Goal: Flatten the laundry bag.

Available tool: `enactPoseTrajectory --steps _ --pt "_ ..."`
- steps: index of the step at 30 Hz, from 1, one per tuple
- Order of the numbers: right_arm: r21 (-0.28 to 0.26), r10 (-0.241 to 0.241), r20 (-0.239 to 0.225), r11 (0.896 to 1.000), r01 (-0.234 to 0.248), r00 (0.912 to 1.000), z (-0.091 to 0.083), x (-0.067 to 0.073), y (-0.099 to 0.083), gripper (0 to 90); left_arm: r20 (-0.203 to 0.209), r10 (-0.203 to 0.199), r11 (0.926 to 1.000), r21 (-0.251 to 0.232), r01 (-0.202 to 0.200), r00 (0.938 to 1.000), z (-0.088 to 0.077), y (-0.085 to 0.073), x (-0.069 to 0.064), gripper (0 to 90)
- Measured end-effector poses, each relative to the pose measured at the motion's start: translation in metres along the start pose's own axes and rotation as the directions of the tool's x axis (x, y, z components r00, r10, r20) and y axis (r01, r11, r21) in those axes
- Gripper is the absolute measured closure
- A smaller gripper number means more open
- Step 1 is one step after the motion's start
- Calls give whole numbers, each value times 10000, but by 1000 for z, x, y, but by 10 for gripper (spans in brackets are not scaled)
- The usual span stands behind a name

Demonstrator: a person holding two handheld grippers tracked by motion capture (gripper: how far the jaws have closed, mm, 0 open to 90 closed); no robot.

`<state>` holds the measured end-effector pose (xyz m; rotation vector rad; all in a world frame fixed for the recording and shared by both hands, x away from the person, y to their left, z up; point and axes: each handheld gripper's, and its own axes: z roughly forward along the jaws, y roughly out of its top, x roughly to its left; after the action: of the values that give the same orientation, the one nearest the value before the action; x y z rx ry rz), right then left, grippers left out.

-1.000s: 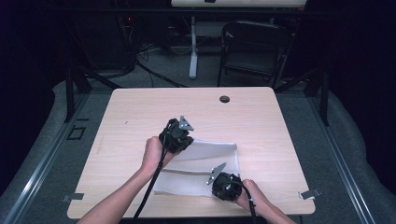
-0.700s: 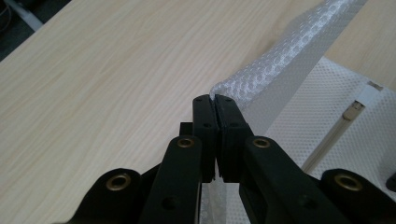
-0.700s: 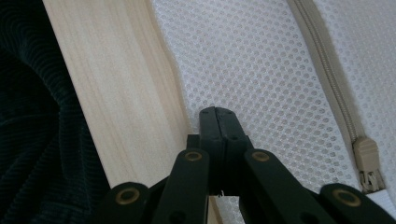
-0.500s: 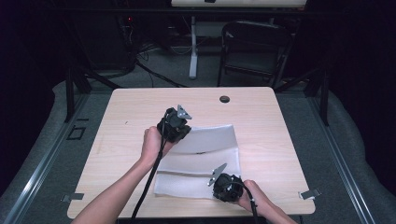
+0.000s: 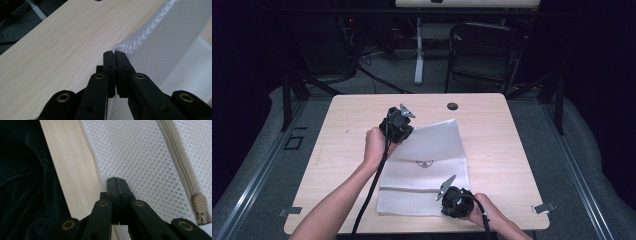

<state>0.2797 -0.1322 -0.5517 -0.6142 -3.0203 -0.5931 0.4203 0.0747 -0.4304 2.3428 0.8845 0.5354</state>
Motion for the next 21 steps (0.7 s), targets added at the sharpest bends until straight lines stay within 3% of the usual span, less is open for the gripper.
enactPoseTrajectory --steps 11,14,21 --pt "144 -29 -38 9999 30 10000 -1 -1 -1 900 -439 -413 9991 -103 409 9982 17 7 11 881" --pt "152 -28 -25 9999 28 10000 -1 -1 -1 900 -539 -265 9996 108 272 9982 24 10 10 882" --pt "178 11 -39 9998 -10 10000 -1 -2 -1 900 -828 -350 9993 112 361 9960 38 24 13 882"
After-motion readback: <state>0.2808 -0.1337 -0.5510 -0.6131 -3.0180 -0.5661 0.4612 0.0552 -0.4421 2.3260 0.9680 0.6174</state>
